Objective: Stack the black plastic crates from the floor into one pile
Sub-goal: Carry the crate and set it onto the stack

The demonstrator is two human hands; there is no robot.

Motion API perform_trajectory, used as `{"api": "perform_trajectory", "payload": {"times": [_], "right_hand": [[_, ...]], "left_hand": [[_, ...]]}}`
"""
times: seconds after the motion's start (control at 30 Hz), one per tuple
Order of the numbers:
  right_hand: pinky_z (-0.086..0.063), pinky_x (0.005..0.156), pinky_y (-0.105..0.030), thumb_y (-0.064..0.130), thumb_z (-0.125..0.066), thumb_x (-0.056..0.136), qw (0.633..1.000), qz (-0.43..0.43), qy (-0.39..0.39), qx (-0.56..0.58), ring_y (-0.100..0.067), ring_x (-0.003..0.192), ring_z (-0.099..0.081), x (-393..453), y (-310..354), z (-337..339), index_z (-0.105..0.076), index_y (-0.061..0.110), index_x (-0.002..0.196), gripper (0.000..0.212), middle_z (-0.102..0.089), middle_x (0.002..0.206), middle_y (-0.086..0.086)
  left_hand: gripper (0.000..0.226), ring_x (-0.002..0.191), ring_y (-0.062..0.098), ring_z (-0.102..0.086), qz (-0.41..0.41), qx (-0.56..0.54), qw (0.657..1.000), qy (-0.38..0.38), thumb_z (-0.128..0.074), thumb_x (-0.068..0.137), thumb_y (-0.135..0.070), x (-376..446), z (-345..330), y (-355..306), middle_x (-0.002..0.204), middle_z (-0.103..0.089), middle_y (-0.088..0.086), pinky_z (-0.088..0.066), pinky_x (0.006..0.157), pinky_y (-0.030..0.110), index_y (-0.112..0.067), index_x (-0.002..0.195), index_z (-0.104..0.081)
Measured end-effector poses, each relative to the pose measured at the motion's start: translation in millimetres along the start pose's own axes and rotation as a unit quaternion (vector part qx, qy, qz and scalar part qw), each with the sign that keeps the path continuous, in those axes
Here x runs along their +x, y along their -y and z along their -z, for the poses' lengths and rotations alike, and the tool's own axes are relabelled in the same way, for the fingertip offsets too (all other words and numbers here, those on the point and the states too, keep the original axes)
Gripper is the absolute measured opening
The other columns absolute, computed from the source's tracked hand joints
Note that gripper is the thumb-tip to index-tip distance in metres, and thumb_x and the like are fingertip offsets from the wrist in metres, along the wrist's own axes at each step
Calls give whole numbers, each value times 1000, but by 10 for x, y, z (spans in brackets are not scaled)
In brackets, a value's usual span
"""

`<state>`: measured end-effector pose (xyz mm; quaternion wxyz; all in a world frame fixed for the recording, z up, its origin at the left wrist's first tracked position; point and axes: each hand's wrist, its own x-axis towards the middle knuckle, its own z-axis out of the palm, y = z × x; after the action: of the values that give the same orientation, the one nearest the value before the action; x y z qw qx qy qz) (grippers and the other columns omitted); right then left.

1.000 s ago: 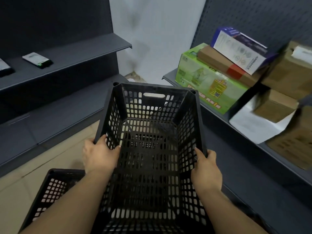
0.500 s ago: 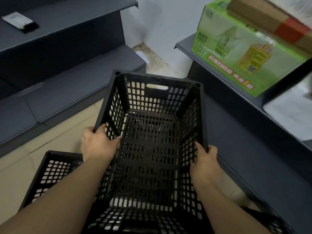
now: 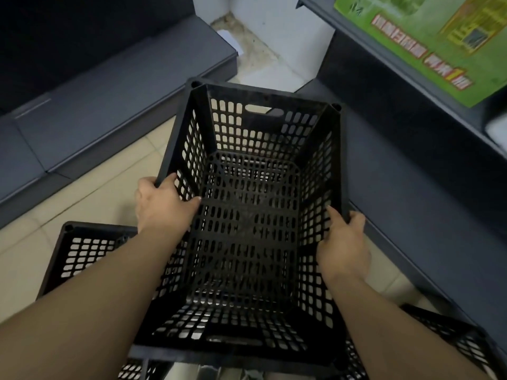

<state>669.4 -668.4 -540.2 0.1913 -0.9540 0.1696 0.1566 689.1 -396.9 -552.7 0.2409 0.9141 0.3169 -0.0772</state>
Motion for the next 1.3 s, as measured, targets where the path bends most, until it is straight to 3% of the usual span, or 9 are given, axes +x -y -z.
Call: {"api": "perform_trajectory", "payload": {"times": [0.13, 0.3, 0.53, 0.9, 1.07, 1.17, 1.3], "right_hand": [[-33, 67, -25, 5, -46, 89, 1000, -7, 3, -12, -22, 86, -50, 78, 13, -103, -35, 29, 145, 62, -25, 144, -6], [-34, 68, -25, 4, -47, 90, 1000, -9, -2, -18, -21, 83, -49, 155, -2, -209, -35, 29, 145, 62, -25, 145, -7], [-48, 70, -31, 6, -50, 89, 999, 6, -30, -12, -24, 85, -56, 153, -80, -415, -39, 29, 142, 59, -31, 138, -6], [-43, 68, -33, 10, -47, 90, 998, -19, -36, -41, -26, 90, -56, 167, -65, -457, -38, 32, 141, 57, -29, 142, -5], [-46, 73, -36, 9, -45, 91, 998, -17, -46, -29, -28, 100, -56, 146, -77, -472, -37, 32, 142, 57, -27, 146, -6], [-46, 73, -35, 8, -45, 92, 999, -19, -46, -19, -28, 101, -56, 138, -91, -485, -36, 34, 143, 58, -24, 150, -4], [-44, 72, -35, 4, -46, 89, 998, -14, -46, -29, -30, 100, -56, 144, -87, -505, -35, 31, 143, 62, -23, 150, -6]], "left_hand": [[76, 129, 28, -31, 0, 5, 1000, -2, -70, 79, -44, 58, -62, 28, 136, -31, 12, -33, 110, 42, -19, 144, -39], [77, 129, 28, -30, -6, 5, 1000, 9, -71, 79, -42, 127, -143, 71, 137, -29, 12, -32, 111, 42, -19, 145, -37], [75, 130, 26, -26, -1, 12, 1000, 19, -68, 82, -42, 141, -279, 164, 140, -24, 9, -30, 112, 41, -19, 146, -36], [73, 124, 33, -31, -22, 95, 994, 46, -71, 77, -41, 129, -264, 156, 138, -26, 13, -32, 109, 46, -21, 140, -40], [68, 129, 33, -29, -45, 95, 993, 44, -59, 88, -14, 36, -216, 217, 148, -18, 15, -31, 110, 46, -18, 148, -27], [88, 131, 32, -30, -64, 91, 993, 46, -54, 81, 12, -66, -184, 312, 152, -13, 13, -33, 110, 44, -23, 151, -14], [99, 133, 33, -27, -91, 104, 989, 48, -58, 76, 15, -63, -184, 375, 153, -9, 14, -30, 113, 43, -21, 152, -7]]}}
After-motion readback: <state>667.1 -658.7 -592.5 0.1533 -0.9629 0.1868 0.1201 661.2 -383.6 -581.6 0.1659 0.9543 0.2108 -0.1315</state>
